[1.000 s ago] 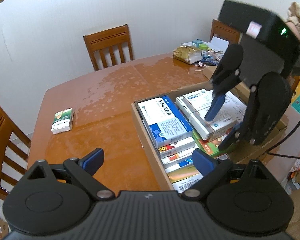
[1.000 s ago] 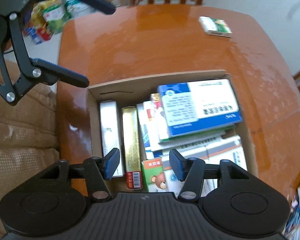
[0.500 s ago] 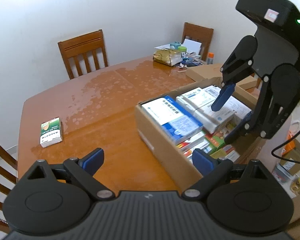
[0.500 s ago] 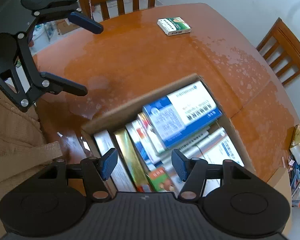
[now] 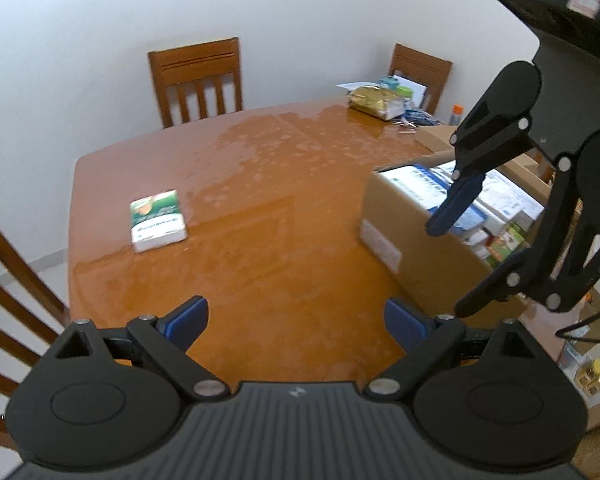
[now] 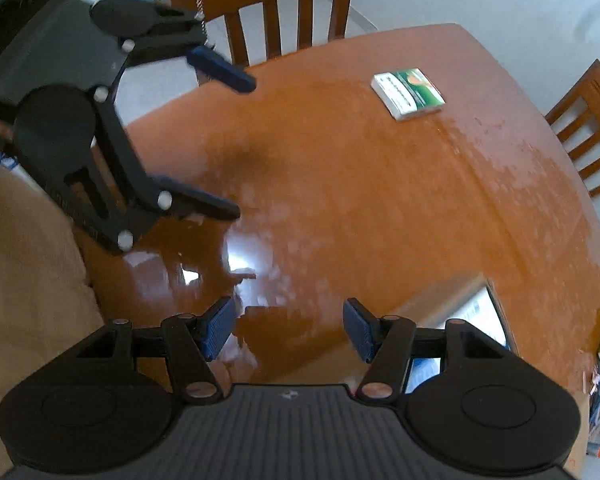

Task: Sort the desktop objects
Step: 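Withdraw the right gripper up out of the cardboard box, then move the open right gripper down to the white-and-green medicine box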

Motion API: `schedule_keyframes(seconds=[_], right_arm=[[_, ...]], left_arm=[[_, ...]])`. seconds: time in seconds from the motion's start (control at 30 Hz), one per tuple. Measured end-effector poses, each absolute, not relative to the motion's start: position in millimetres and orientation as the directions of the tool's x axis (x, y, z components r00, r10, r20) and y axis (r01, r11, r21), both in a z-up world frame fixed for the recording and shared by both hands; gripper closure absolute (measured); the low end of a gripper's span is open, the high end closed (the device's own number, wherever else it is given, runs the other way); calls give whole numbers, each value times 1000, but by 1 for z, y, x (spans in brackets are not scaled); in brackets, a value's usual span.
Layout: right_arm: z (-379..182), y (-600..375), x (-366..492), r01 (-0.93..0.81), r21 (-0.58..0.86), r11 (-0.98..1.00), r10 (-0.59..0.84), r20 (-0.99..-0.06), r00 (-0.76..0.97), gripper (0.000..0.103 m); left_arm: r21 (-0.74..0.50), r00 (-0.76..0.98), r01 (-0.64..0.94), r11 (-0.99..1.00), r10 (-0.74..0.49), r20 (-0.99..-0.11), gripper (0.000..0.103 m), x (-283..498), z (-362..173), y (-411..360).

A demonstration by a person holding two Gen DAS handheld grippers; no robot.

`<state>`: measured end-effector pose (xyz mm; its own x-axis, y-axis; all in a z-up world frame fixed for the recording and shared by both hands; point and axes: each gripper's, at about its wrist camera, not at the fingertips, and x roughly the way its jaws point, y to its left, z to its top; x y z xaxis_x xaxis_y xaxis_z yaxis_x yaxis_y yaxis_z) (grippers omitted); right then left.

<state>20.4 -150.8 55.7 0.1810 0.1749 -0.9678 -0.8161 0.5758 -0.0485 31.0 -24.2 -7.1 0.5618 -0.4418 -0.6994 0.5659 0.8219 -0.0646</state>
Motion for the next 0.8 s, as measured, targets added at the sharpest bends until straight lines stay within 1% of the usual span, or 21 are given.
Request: schedule_keyframes(seconds=[0.1,0.43,0.5,0.53,0.6,0.8], right_arm=[[51,-132,37,-799,-26,601,184,-968,170,38],[20,-80,108,-668,-28,743,122,-977,177,38],[10,-77,130,-602,-11,799,120,-977,177,38],[5,-77,141,-563,-1,827,119,-977,177,32],[-5,-79,165,-465,26,885,121,-977,174,27],[-33,-91,232,-161,137,977,164,-972,167,27]], left_arm=[[-75,566,544,836,-432,-702,8,37,-11,-11],[-88,565,501,861,-402,-720,8,67,-33,26],[-87,561,494,865,-394,-728,8,74,-38,29],[-91,558,492,866,-394,-731,8,77,-41,31],[-104,549,492,864,-401,-733,8,82,-46,33],[-139,530,486,863,-418,-737,8,96,-60,31]])
